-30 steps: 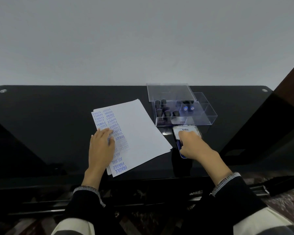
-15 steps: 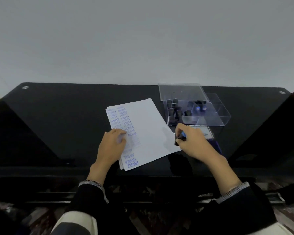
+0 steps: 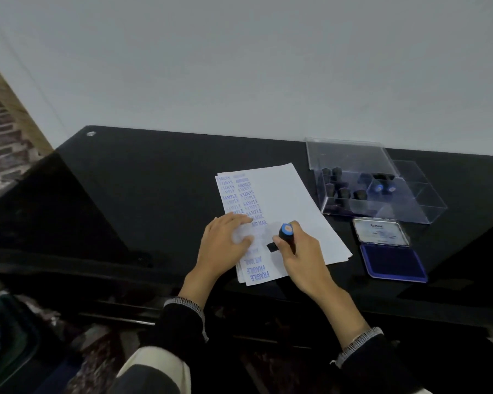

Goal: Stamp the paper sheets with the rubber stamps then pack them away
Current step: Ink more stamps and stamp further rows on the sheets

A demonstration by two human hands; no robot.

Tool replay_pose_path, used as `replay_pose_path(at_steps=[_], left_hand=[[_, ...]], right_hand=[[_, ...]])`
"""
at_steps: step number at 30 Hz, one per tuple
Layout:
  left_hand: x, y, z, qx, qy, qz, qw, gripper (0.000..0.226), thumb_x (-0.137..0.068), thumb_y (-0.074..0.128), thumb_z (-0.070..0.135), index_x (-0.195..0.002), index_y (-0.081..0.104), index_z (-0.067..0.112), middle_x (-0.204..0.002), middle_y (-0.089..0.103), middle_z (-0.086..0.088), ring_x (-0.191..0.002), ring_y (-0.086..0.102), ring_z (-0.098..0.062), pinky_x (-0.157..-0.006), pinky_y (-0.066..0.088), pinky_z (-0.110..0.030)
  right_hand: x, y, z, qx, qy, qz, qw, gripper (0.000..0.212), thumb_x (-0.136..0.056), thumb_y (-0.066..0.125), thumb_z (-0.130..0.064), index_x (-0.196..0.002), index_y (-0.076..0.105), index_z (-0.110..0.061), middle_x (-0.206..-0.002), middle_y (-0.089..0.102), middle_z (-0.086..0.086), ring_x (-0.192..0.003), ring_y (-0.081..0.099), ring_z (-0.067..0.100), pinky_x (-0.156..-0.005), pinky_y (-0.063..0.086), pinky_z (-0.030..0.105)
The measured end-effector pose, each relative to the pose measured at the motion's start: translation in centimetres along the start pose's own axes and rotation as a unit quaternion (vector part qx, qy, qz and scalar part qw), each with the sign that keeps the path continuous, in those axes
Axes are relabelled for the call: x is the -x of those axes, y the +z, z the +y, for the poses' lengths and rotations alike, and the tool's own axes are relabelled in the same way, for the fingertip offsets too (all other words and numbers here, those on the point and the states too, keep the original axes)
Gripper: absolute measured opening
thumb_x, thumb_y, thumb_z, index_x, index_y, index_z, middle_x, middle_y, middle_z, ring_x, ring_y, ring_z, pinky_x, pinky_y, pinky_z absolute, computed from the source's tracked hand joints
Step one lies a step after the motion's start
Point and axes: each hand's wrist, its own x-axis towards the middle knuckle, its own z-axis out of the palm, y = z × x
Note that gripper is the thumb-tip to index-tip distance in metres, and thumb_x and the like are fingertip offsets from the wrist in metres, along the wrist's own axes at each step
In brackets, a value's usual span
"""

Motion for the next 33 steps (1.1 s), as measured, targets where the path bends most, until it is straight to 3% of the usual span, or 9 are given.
replay_pose_path(at_steps=[3,11,22,30,33], left_hand=[[0.0,0.1,-0.1,-0.006,0.007,0.006,1.0,0.037,-0.085,0.063,0.032,-0.122,0.061,0.032,-0.129,0.057,0.015,-0.129,0.043,-0.009,-0.114,0.024,-0.042],[0.2,0.1,0.1,-0.026,-0.007,0.001,1.0,0.041,-0.085,0.063,0.044,-0.125,0.056,0.038,-0.13,0.05,0.019,-0.126,0.038,-0.003,-0.114,0.016,-0.03],[0.2,0.1,0.2,-0.032,-0.008,0.0,0.999,0.04,-0.086,0.062,0.043,-0.125,0.055,0.036,-0.13,0.05,0.019,-0.125,0.038,-0.003,-0.112,0.015,-0.028],[0.3,0.0,0.2,-0.021,-0.012,-0.004,1.0,0.041,-0.087,0.062,0.04,-0.127,0.055,0.034,-0.132,0.049,0.018,-0.13,0.036,-0.003,-0.115,0.01,-0.029],[0.3,-0.2,0.4,-0.031,-0.012,-0.035,0.999,0.048,-0.087,0.061,0.045,-0.133,0.05,0.037,-0.141,0.045,0.018,-0.139,0.025,-0.005,-0.116,0.006,-0.032]], right_hand=[[0.3,0.6,0.3,0.008,-0.019,-0.01,1.0,0.019,-0.096,0.052,-0.019,-0.082,0.038,-0.019,-0.068,0.05,-0.009,-0.059,0.047,0.004,-0.055,0.036,0.013],[0.4,1.1,0.8,0.042,-0.047,-0.017,0.998,0.026,-0.096,0.051,-0.021,-0.079,0.033,-0.028,-0.071,0.051,-0.011,-0.063,0.049,0.006,-0.056,0.037,0.016],[0.4,1.5,1.3,0.083,-0.052,-0.034,0.995,0.017,-0.097,0.048,-0.028,-0.087,0.039,-0.017,-0.08,0.057,-0.001,-0.067,0.052,0.014,-0.059,0.044,0.029],[0.1,1.9,2.0,0.119,-0.053,-0.028,0.991,0.019,-0.095,0.05,-0.033,-0.088,0.036,-0.022,-0.082,0.06,0.0,-0.068,0.053,0.012,-0.058,0.043,0.024],[-0.1,2.0,2.2,0.132,-0.057,-0.023,0.989,0.02,-0.094,0.053,-0.032,-0.087,0.035,-0.024,-0.08,0.059,-0.001,-0.067,0.052,0.01,-0.056,0.039,0.018]])
